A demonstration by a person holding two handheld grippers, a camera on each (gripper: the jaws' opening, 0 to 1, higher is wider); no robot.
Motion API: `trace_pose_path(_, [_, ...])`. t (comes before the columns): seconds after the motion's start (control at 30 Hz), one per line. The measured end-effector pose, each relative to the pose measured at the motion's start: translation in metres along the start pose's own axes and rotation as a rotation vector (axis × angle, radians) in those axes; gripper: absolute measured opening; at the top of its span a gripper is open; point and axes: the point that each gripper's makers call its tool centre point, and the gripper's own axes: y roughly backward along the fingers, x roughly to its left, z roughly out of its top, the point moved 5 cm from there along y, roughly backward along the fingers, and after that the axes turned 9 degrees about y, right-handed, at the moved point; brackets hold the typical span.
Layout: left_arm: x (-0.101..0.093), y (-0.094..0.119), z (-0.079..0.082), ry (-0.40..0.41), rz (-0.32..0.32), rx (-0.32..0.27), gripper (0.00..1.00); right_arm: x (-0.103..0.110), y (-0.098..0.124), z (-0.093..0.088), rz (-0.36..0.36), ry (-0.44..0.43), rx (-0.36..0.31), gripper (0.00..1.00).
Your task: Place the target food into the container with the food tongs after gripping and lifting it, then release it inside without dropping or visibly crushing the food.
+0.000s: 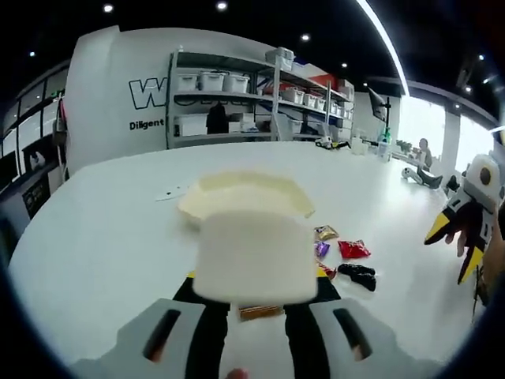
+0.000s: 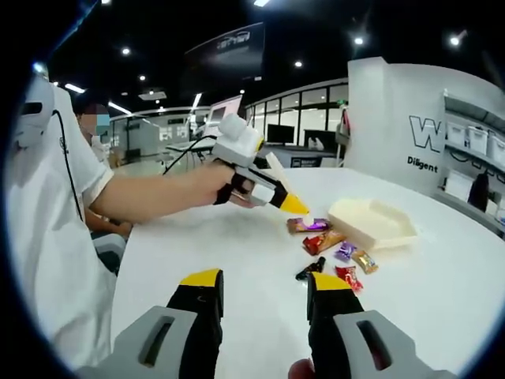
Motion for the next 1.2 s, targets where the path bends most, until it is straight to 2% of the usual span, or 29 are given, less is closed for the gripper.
trace_pose_path(0.53, [0.0015, -0.0046, -0.004, -0.008, 0.014, 0.023, 0.24, 0.0009, 0.0017, -0.0021, -0.003, -0.003, 0.003, 0.38])
trace_pose_path(1.2, [0.0007, 0.0049, -0.004, -0.065, -0.046, 0.033, 0.2, 0.0003, 0.0007, -0.0018, 0.0, -0.002, 0.004, 0.37])
